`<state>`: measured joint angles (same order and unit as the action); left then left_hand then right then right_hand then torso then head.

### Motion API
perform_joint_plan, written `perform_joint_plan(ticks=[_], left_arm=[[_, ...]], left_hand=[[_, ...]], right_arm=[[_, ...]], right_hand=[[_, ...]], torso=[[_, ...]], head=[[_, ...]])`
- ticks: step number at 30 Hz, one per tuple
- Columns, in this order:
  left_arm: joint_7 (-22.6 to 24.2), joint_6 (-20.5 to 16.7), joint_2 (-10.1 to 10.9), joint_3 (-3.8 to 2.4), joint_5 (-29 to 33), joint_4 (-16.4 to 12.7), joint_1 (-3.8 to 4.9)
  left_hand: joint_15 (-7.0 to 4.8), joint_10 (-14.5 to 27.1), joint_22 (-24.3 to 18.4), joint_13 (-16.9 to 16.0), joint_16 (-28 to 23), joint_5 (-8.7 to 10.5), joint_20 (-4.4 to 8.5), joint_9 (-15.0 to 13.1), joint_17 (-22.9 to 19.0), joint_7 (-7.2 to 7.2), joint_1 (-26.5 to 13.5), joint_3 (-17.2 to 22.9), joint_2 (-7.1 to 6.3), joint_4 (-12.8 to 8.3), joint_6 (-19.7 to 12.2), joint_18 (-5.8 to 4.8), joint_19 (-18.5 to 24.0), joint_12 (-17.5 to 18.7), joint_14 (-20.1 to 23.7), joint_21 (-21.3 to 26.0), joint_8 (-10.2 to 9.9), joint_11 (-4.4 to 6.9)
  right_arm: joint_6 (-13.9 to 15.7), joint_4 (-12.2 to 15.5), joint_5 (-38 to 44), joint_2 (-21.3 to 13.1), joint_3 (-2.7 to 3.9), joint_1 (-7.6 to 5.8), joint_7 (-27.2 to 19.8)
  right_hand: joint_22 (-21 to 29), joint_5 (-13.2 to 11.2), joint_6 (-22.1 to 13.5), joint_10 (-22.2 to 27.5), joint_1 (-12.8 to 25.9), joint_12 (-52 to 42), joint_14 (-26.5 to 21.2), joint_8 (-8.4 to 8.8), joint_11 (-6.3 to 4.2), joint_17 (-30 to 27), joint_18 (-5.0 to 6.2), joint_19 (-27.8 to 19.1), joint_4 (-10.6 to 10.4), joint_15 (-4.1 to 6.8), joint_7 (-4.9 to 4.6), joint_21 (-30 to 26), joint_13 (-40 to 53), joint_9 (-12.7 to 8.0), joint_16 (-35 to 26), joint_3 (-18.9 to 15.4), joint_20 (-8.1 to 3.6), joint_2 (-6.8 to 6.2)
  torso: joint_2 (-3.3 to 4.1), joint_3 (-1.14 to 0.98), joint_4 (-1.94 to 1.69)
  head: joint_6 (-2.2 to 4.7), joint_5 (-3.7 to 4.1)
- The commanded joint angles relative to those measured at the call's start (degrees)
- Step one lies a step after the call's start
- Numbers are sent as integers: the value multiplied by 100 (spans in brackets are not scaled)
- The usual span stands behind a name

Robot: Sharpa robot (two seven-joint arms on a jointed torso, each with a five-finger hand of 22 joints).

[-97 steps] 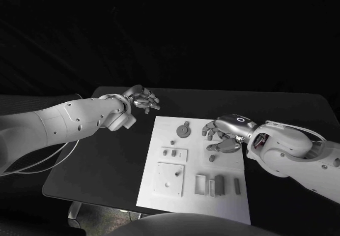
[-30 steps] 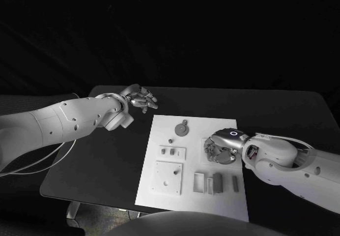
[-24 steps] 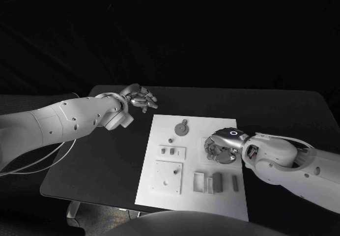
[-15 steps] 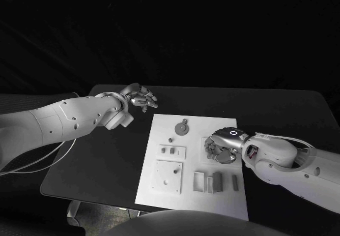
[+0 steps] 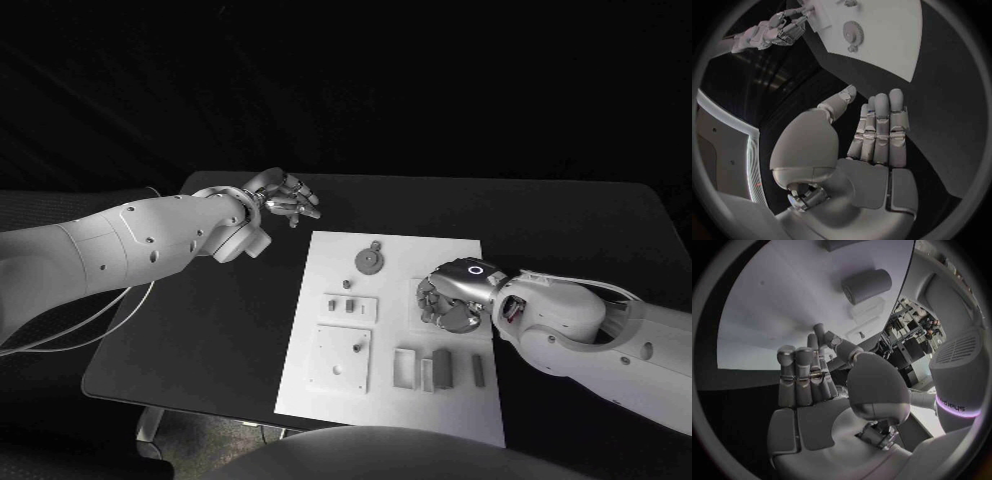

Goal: Assemble the parts on the task board

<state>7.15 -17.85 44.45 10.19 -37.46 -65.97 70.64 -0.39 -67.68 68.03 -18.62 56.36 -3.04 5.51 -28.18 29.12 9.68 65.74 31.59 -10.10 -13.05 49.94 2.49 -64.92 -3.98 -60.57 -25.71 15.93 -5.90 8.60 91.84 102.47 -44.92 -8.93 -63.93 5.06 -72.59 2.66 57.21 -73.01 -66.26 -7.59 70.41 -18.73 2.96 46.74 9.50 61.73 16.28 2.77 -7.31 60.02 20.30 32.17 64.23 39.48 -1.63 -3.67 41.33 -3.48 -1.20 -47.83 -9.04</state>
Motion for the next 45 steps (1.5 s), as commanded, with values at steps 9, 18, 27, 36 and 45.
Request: perform_joint_plan(ticks=[9,18,27,36,45], left_arm=[[46,47,-9,-4,-8,3,7],[44,46,-9,-4,-8,7,7],[54,50,-39,-4,-9,70,6],[63,63,-148,-5,-9,197,6],[57,92,-240,-5,-9,223,6]], left_hand=[[6,41,12,5,-27,13,43,8,11,41,1,-10,48,13,-12,304,-14,-9,-41,26,34,-6],[6,41,14,6,-30,13,44,9,16,41,1,-10,49,15,-11,305,-15,-9,-41,28,36,-5],[5,43,16,7,-32,13,44,10,20,40,3,-10,50,15,-10,305,-15,-9,-42,30,37,-5],[5,44,17,7,-34,13,44,10,23,40,4,-9,53,16,-10,306,-16,-8,-43,31,38,-5],[6,46,19,8,-37,13,44,11,27,39,3,-9,56,18,-9,306,-16,-8,-43,33,39,-6]], right_arm=[[177,216,137,-102,82,1,56],[154,367,204,-144,236,-122,91],[100,484,168,168,267,-196,26],[-7,346,110,993,226,-170,-106],[-150,231,57,1533,72,36,-186]], right_hand=[[-9,13,127,-58,-6,-47,22,-43,5,-7,550,41,4,51,69,30,34,89,-3,45,-20,50],[-9,13,132,-64,-2,-52,28,-50,0,-8,550,47,6,56,73,30,49,102,-5,56,-24,37],[-10,13,134,-67,3,-55,29,-54,-2,-9,550,50,5,58,74,30,59,111,-7,62,-27,32],[-9,14,129,-63,6,-53,28,-54,-3,-10,550,51,5,60,74,27,66,117,-11,70,-28,38],[-8,13,113,-51,17,-47,21,-49,-2,-13,550,48,11,59,69,20,77,127,-20,80,-30,53]], torso=[[-2,0,2],[-2,0,-1],[-1,4,0],[-7,18,-12],[-6,25,-6]], head=[[9,-1],[18,-3],[45,-9],[61,-52],[34,-146]])
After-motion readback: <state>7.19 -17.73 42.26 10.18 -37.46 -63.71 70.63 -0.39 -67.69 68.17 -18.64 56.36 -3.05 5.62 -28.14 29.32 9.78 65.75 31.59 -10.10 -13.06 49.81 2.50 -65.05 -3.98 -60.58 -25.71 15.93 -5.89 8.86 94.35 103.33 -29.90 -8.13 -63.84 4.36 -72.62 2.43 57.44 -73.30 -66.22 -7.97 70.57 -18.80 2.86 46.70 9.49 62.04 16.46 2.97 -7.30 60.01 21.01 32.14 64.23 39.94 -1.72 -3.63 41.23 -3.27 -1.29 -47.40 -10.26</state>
